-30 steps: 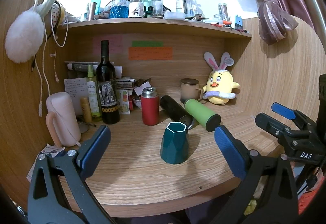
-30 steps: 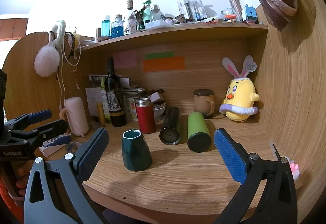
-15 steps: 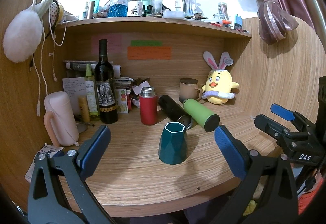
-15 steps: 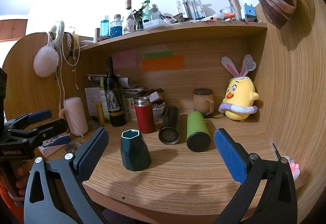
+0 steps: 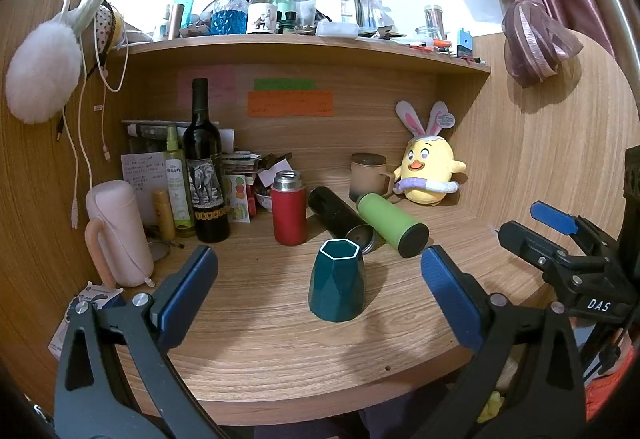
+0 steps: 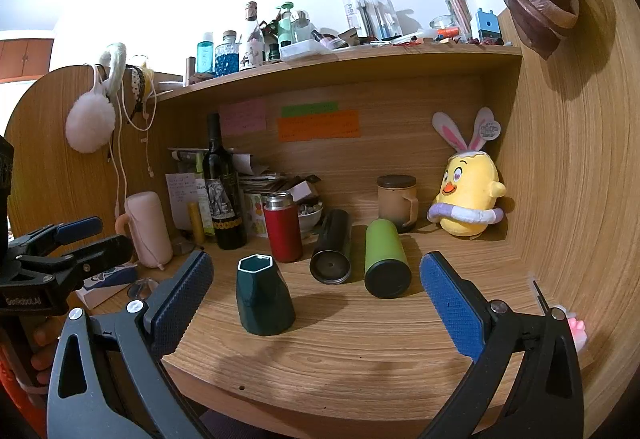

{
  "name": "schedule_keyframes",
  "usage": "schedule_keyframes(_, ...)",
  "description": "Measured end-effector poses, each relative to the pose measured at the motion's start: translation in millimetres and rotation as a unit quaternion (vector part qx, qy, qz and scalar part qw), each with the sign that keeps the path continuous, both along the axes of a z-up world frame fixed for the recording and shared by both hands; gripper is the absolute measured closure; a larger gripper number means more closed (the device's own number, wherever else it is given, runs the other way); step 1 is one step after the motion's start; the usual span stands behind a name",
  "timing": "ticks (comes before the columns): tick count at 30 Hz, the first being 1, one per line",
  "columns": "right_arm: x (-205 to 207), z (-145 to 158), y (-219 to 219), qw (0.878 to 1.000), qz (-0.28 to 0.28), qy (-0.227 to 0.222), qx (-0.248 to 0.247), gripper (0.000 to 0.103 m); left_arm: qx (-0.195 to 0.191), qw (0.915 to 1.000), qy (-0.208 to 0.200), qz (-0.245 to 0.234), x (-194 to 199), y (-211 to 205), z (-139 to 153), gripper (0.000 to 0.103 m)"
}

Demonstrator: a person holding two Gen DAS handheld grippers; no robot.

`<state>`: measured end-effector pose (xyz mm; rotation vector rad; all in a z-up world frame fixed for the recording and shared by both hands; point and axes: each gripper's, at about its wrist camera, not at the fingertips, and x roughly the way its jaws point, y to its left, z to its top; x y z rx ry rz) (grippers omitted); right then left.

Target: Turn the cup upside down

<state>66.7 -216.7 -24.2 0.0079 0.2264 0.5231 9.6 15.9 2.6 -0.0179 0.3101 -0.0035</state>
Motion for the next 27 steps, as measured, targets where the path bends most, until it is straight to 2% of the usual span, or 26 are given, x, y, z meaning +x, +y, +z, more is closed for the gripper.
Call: schedule_keyframes(27, -0.1, 1.2, -4.2, 1.000, 0.001, -0.001, 0.004, 0.000, 0.005, 0.9996, -0.010, -0.025, -5.6, -7.8, 1.6, 0.000)
